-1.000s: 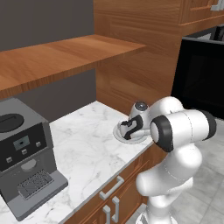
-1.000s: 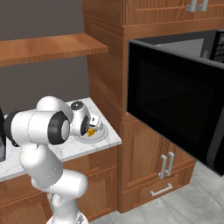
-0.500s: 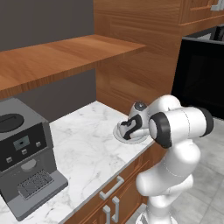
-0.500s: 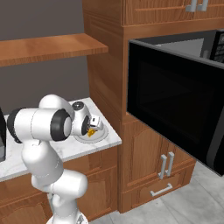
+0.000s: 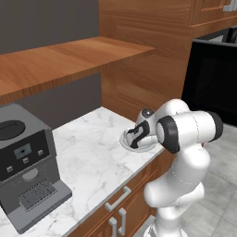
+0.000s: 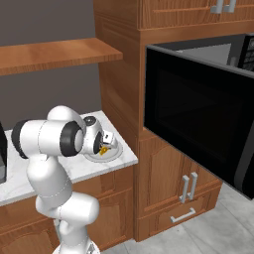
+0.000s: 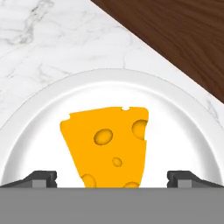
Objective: Pick the cheese from the counter and place it in the microwave. Then turn on the microwave.
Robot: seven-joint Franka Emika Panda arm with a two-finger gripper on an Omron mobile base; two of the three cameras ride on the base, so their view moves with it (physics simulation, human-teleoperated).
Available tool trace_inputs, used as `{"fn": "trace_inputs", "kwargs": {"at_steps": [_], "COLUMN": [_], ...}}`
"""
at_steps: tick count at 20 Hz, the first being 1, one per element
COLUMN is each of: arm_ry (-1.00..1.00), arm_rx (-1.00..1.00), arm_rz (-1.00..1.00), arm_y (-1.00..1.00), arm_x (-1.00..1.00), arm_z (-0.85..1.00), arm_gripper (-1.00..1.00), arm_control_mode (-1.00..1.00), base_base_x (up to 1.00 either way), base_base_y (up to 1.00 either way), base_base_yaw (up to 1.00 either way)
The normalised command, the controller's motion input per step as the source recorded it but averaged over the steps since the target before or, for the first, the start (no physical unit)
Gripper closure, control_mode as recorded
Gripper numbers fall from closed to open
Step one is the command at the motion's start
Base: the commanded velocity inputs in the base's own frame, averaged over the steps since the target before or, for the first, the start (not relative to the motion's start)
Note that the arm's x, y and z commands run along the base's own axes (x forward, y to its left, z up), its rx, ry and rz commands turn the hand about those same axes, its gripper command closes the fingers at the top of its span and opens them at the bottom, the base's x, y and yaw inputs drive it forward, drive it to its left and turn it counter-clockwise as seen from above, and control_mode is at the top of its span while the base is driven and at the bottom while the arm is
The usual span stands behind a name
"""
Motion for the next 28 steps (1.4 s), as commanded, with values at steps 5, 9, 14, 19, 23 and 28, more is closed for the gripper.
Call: {"fn": "trace_inputs", "kwargs": {"at_steps": [5,9,14,19,23,28], "arm_ry": [0.00,0.00,0.00,0.00,0.00,0.00], "arm_rx": [0.00,0.00,0.00,0.00,0.00,0.00], "arm_rz": [0.00,0.00,0.00,0.00,0.00,0.00], "arm_y": [0.01,0.01,0.00,0.00,0.01,0.00], "arm_x": [0.03,0.05,0.04,0.05,0.08,0.11], "arm_z": [-0.08,-0.08,-0.07,-0.08,-0.10,-0.12], "arm_gripper": [-1.00,-1.00,-1.00,-1.00,1.00,1.00], "arm_control_mode": [-1.00,-1.00,-1.00,-1.00,-1.00,-1.00], "base_base_x": [0.00,0.00,0.00,0.00,0.00,0.00], "base_base_y": [0.00,0.00,0.00,0.00,0.00,0.00], "base_base_yaw": [0.00,0.00,0.00,0.00,0.00,0.00]}}
